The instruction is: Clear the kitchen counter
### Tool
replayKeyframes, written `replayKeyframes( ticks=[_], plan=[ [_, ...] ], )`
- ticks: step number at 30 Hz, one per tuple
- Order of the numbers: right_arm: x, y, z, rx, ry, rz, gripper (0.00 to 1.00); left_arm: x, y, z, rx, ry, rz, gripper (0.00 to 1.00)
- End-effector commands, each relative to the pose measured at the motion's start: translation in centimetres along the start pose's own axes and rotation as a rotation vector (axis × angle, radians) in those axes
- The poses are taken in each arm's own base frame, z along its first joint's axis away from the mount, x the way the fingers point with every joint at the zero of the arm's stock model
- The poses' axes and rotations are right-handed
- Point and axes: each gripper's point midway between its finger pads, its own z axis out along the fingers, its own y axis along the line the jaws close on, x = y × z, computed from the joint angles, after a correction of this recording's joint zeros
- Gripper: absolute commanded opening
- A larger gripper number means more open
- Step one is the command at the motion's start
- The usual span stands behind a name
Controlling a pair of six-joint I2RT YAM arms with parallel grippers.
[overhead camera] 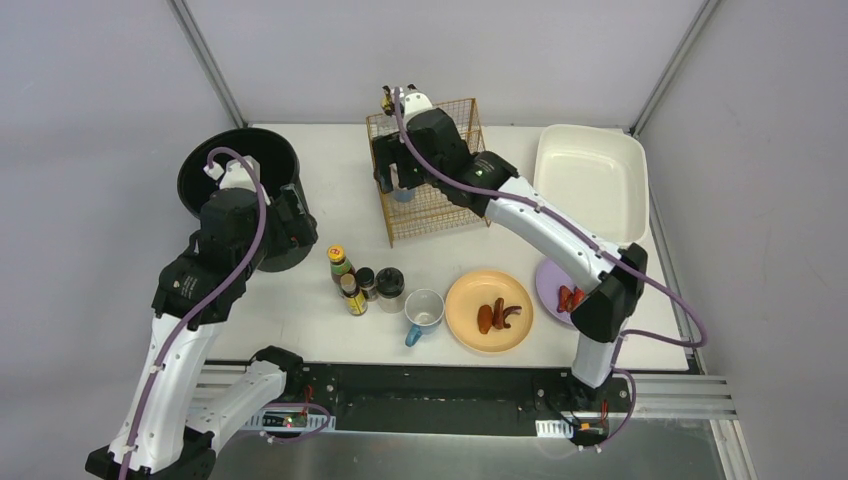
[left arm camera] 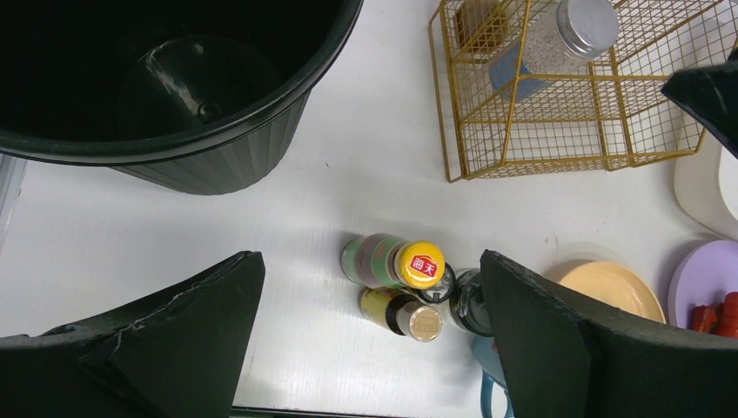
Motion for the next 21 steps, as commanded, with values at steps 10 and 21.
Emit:
replayKeyframes(
  ticks=[10, 21],
  plan=[
    [4.3, 9.1, -7.2, -0.345, 0.11, -0.027, 0.8, -2.4, 1.5, -1.3, -0.078, -0.1, -0.052, 1.0],
    [7.4, 13.9, -6.6, -0.429, 0.178, -0.042, 0.8, -2.9, 3.5, -2.5, -0.167, -0.156, -0.088, 0.99]
  ],
)
